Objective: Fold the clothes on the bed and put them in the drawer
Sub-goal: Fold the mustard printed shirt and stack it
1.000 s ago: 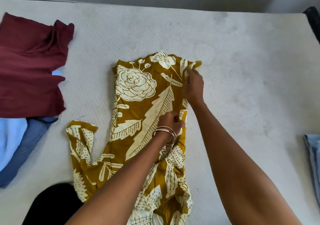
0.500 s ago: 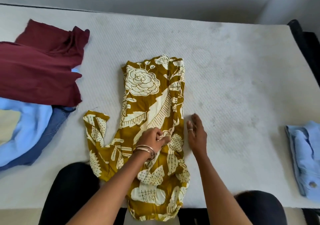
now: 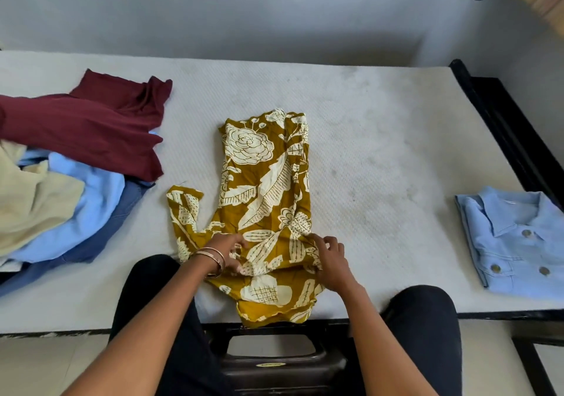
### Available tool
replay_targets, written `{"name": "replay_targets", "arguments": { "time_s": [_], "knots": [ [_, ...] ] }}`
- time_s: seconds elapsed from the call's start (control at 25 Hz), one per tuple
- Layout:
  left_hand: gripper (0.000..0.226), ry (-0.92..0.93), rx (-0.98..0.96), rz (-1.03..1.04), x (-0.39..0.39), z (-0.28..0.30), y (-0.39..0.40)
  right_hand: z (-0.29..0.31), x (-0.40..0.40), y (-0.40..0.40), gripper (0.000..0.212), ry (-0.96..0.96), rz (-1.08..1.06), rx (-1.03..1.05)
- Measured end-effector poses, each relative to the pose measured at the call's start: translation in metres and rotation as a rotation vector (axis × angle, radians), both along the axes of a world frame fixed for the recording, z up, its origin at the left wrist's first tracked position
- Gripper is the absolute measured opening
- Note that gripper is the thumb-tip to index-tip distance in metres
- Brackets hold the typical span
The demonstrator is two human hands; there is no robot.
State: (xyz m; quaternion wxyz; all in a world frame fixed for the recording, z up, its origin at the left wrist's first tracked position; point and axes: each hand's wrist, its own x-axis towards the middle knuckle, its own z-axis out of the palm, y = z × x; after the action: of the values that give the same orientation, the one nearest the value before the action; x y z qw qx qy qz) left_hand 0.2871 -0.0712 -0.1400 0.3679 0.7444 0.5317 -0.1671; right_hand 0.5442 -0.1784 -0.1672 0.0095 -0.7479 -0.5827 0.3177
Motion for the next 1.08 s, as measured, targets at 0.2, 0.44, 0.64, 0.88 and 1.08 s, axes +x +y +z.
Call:
{"name": "replay_targets", "arguments": {
  "time_s": [0.2, 0.44, 0.64, 0.88, 1.08],
  "knots": [
    [0.033, 0.198, 0.396, -0.472, -0.005, 0.031, 0.032, 0.001, -0.007, -0.007, 0.049, -0.2, 0.212, 0.058],
    [0.018, -0.514, 0.133, 0.307, 0.013, 0.076, 0.07, 0.008, 0.006, 0.001, 0.02, 0.034, 0.205, -0.207],
    [0.022, -0.554, 0.341, 0.358, 0.081, 0.072, 0.14, 0.018, 0.036, 0.025, 0.02, 0.368, 0.076, -0.483],
    [0.061, -0.008, 0.611, 0.065, 0.173, 0.02, 0.161, 0.027, 0.067, 0.061, 0.036, 0.32, -0.167, -0.687],
    [0.047, -0.086, 0.691, -0.102, 0.151, -0.038, 0.091, 0.014, 0.049, 0.101, 0.019, 0.217, -0.326, 0.079]
  ]
}}
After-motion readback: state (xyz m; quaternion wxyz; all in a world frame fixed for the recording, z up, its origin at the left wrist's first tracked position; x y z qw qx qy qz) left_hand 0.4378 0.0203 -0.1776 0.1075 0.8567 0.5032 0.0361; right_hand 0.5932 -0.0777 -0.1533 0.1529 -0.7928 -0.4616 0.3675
